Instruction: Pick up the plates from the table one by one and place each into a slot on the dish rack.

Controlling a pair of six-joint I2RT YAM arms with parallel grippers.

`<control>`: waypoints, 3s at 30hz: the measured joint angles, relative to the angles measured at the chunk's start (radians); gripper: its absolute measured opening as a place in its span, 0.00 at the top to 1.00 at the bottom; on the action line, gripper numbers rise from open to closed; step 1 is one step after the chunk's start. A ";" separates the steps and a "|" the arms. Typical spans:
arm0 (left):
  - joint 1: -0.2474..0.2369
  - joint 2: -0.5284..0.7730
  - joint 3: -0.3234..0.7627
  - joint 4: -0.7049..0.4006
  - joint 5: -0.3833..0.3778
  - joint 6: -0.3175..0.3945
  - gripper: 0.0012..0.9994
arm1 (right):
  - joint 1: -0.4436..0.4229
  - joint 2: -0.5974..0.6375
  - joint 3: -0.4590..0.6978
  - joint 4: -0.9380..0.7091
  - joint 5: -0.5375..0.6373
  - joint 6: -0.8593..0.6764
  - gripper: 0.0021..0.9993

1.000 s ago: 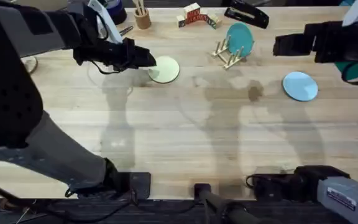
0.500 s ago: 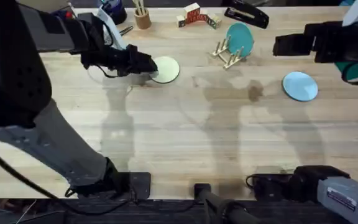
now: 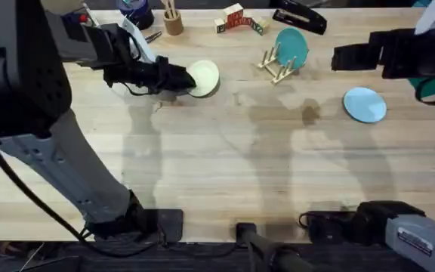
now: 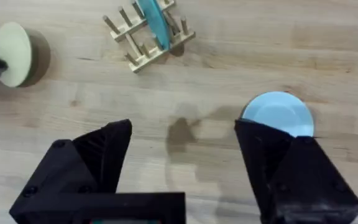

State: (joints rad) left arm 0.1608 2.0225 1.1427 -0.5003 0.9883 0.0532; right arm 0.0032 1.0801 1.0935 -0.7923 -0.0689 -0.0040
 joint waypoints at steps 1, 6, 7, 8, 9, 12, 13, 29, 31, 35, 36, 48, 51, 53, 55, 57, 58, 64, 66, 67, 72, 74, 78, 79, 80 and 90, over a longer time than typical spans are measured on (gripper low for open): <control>0.001 0.000 0.000 0.000 0.001 0.000 0.96 | 0.000 0.000 0.000 -0.001 0.000 0.000 0.00; 0.001 0.001 0.000 0.000 0.003 0.000 0.96 | 0.000 0.000 0.000 -0.001 0.000 0.000 0.00; 0.001 0.001 0.000 0.000 0.003 0.000 0.96 | 0.000 0.000 0.000 -0.001 -0.003 0.000 0.00; 0.001 0.001 0.000 0.000 0.003 0.000 0.96 | 0.000 0.000 0.000 0.003 -0.009 0.003 0.00; 0.001 0.001 0.000 0.000 0.003 0.000 0.96 | 0.000 0.000 0.000 0.011 -0.021 0.009 0.00; 0.001 0.001 0.000 0.000 0.003 0.000 0.96 | 0.000 0.000 0.000 0.071 -0.083 0.045 0.00; 0.001 0.001 0.000 0.000 0.003 0.000 0.96 | 0.000 0.000 0.000 0.092 -0.105 0.060 0.00; 0.001 0.001 0.000 0.000 0.003 0.000 0.96 | 0.217 0.219 0.003 0.429 -0.254 0.260 0.01; 0.001 0.001 0.000 0.000 0.003 0.000 0.96 | 0.252 0.264 0.003 0.480 -0.254 0.272 0.01; 0.001 0.001 0.000 0.000 0.003 0.000 0.96 | 0.315 0.358 0.003 0.575 -0.259 0.318 0.01; 0.001 0.001 0.000 0.000 0.003 0.000 0.96 | 0.326 0.378 0.003 0.591 -0.260 0.326 0.01; 0.001 0.001 0.000 0.000 0.003 0.000 0.96 | 0.418 0.613 0.003 0.811 -0.262 0.455 0.01; 0.001 0.001 0.000 0.000 0.003 0.000 0.96 | 0.429 0.658 0.003 0.853 -0.262 0.492 0.01; 0.001 0.001 0.000 0.000 0.003 0.000 0.96 | 0.436 0.681 0.003 0.875 -0.262 0.518 0.01; 0.001 0.001 0.000 0.000 0.003 0.000 0.96 | 0.442 0.701 0.003 0.898 -0.262 0.541 0.01; 0.001 0.001 0.000 0.000 0.003 0.000 0.96 | 0.447 0.719 0.003 0.925 -0.262 0.562 0.01; 0.001 0.001 0.000 0.000 0.003 0.000 0.96 | 0.449 0.727 0.003 0.936 -0.262 0.572 0.01; 0.001 0.001 0.000 0.000 0.003 0.000 0.96 | 0.468 0.783 0.003 0.990 -0.262 0.628 0.01; 0.001 0.001 0.000 0.000 0.004 0.000 0.96 | 0.475 0.800 0.003 0.994 -0.262 0.639 0.01; 0.001 0.001 0.000 0.000 0.004 0.000 0.96 | 0.478 0.806 0.003 0.994 -0.262 0.643 0.01; 0.001 0.001 0.000 0.000 0.004 0.000 0.96 | 0.490 0.832 0.012 1.004 -0.262 0.661 0.01; 0.001 0.001 0.000 0.000 0.004 0.000 0.96 | 0.494 0.849 0.026 1.019 -0.262 0.667 0.01; 0.001 0.001 0.000 0.000 0.004 0.000 0.96 | 0.510 0.885 0.059 1.024 -0.262 0.684 0.12; 0.001 0.001 0.000 0.000 0.005 0.000 0.96 | 0.516 0.896 0.068 1.024 -0.262 0.687 0.15; 0.001 0.001 0.000 0.000 0.005 0.000 0.96 | 0.521 0.904 0.076 1.024 -0.262 0.693 0.17; 0.004 0.001 0.000 -0.001 0.011 0.000 0.96 | 0.530 0.937 0.101 1.010 -0.251 0.715 0.83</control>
State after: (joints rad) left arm 0.1646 2.0235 1.1427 -0.5014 0.9993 0.0532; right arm 0.5330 2.0174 1.1950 0.2174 -0.3203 0.7106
